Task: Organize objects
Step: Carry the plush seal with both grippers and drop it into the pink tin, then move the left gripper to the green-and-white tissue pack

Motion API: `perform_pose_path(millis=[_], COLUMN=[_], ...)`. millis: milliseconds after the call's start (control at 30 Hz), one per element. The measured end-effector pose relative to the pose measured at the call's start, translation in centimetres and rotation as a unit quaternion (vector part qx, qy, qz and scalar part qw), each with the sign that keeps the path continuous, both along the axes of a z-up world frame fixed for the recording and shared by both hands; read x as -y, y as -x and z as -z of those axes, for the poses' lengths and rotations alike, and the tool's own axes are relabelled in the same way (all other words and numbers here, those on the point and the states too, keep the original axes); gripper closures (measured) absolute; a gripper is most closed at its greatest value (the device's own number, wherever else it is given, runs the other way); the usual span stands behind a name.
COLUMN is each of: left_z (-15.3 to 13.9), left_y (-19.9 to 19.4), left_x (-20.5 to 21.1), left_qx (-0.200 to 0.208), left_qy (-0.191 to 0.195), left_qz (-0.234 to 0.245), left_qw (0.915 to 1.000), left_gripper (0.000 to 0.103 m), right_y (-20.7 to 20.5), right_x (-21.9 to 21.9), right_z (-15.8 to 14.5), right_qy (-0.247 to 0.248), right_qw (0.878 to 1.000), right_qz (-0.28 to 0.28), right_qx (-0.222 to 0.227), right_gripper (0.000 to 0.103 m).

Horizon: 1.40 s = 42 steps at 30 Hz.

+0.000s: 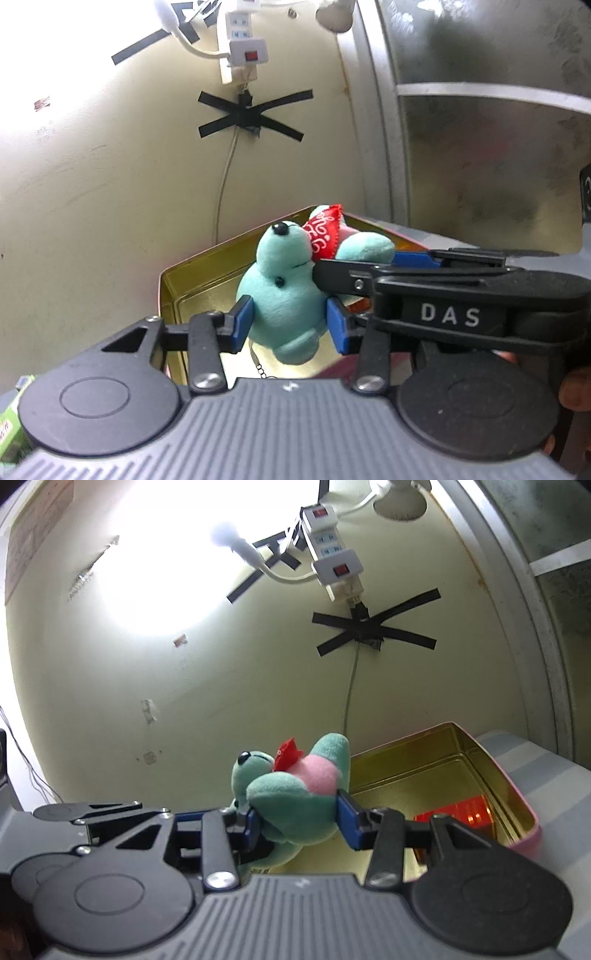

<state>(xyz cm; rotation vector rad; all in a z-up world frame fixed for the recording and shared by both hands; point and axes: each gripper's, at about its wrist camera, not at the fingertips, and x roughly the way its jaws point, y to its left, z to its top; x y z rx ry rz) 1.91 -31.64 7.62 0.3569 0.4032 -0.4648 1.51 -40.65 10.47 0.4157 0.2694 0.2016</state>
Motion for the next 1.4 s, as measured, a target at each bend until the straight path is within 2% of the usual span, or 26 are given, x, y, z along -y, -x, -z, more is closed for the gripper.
perform_pose_path(millis=[367, 567, 767, 800, 867, 900, 967, 1067, 1233, 1400], left_z=[1.7, 2.7, 3.5, 3.7, 4.0, 4.2, 4.5, 4.6, 4.3, 3.5], left_y=[-5.7, -7.6, -8.7, -8.9, -9.3, -9.5, -9.9, -10.2, -9.7, -7.5], left_x=[0.8, 1.2, 1.6, 1.7, 1.8, 1.8, 1.7, 1.3, 0.3, -1.8], left_qx=[-0.023, -0.034, -0.043, -0.045, -0.051, -0.053, -0.054, -0.057, -0.061, -0.054], left_qy=[-0.002, -0.004, -0.002, -0.002, -0.005, -0.007, -0.007, -0.006, 0.008, 0.033], left_qz=[-0.025, -0.027, -0.03, -0.032, -0.038, -0.045, -0.059, -0.072, -0.093, -0.117], left_qw=[0.9994, 0.9991, 0.9986, 0.9985, 0.9979, 0.9976, 0.9967, 0.9957, 0.9938, 0.9912], left_gripper=[0.057, 0.057, 0.057, 0.057, 0.055, 0.05, 0.044, 0.044, 0.044, 0.044], right_y=[-6.4, -8.0, -8.5, -8.6, -8.5, -8.3, -7.8, -6.9, -6.3, -4.9], right_x=[1.2, 1.8, 2.0, 2.0, 2.0, 2.0, 2.1, 2.3, 2.0, 1.2], right_z=[1.6, 2.4, 2.5, 2.5, 2.5, 2.3, 1.8, 1.2, 0.9, 0.9], right_qy=[0.002, 0.001, 0.005, 0.007, 0.01, 0.012, 0.03, 0.048, 0.06, 0.071], right_qw=[0.999, 0.999, 0.998, 0.998, 0.998, 0.998, 0.997, 0.996, 0.995, 0.995], right_qz=[0.003, 0.011, 0.02, 0.022, 0.031, 0.038, 0.058, 0.075, 0.077, 0.074], right_qx=[-0.034, -0.049, -0.061, -0.062, -0.059, -0.053, -0.035, -0.01, -0.004, 0.018], right_gripper=[0.061, 0.06, 0.055, 0.051, 0.039, 0.031, 0.03, 0.03, 0.03, 0.03])
